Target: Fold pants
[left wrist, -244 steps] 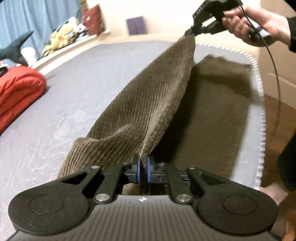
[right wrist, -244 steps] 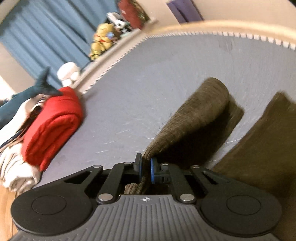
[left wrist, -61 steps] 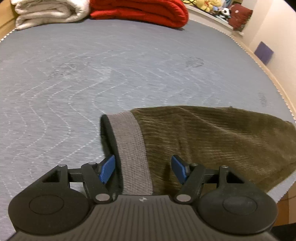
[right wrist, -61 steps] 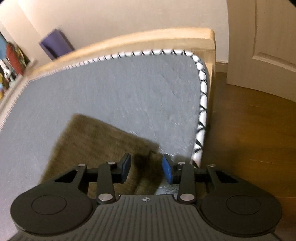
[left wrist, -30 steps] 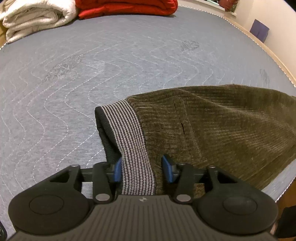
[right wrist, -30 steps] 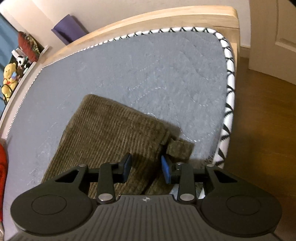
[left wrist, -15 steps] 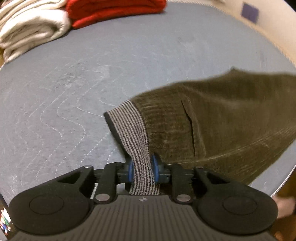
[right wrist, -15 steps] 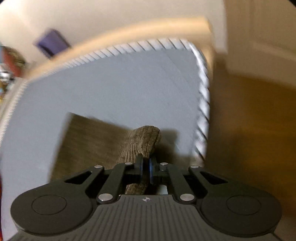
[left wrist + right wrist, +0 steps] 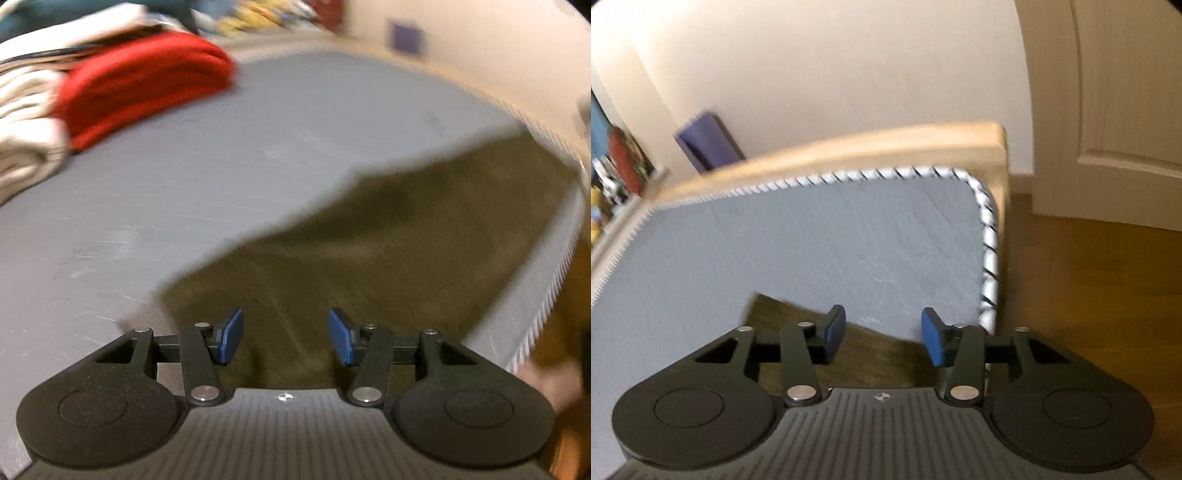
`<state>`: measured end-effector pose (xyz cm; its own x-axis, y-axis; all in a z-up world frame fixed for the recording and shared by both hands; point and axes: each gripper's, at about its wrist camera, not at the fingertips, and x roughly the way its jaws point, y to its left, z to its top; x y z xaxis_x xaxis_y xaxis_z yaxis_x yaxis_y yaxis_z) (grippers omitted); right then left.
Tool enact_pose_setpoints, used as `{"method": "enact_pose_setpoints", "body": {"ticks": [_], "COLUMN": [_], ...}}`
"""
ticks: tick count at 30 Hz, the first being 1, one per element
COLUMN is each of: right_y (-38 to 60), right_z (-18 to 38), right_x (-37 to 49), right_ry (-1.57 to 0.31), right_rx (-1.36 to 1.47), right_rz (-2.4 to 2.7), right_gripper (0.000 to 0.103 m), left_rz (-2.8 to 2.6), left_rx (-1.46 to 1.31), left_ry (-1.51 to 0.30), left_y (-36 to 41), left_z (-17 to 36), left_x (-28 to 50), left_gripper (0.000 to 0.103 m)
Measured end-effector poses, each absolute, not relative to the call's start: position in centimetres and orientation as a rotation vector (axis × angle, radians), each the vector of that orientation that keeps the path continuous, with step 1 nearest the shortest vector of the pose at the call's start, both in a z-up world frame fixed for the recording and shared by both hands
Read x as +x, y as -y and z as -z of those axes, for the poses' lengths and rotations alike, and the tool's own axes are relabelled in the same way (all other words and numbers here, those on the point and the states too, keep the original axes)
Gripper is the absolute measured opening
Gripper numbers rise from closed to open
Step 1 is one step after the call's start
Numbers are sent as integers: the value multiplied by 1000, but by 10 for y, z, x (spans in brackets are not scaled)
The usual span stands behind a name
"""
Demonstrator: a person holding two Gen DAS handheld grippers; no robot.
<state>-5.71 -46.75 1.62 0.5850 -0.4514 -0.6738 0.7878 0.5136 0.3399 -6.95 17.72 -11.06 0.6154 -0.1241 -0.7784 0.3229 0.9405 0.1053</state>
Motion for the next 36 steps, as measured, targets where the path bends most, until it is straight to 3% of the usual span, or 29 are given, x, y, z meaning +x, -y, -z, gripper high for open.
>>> {"method": "enact_pose_setpoints", "body": {"ticks": [2, 4, 7, 11, 18, 25, 36], "right_y": [456, 444, 431, 416, 387, 364, 412], "right_z": [-27, -37, -44, -46, -37, -19, 13], "right_x": [-52, -46, -35, -23, -23, -48, -65], "right_ry": [-521, -499, -502, -531, -592, -689, -691], "right_rx": [648, 620, 599, 566, 525, 615, 788], "right_rz": [736, 677, 605, 549, 528, 432, 581], "right_gripper": [53, 58, 65, 69, 78, 80, 80], "left_rz": [242, 244, 234, 213, 169, 205, 260], "left_rx": [360, 440, 380, 293, 199, 156, 232], "left_ry": [-1022, -1020, -994, -896, -863, -765, -752], "left_y": [-166, -156, -157, -155, -128, -94, -44], "left_z": [144, 159, 146, 122, 107, 76, 77], "left_x": [-63, -63, -60, -53, -35, -21, -2], "left_gripper": [57, 59, 60, 68, 73, 83, 84]}}
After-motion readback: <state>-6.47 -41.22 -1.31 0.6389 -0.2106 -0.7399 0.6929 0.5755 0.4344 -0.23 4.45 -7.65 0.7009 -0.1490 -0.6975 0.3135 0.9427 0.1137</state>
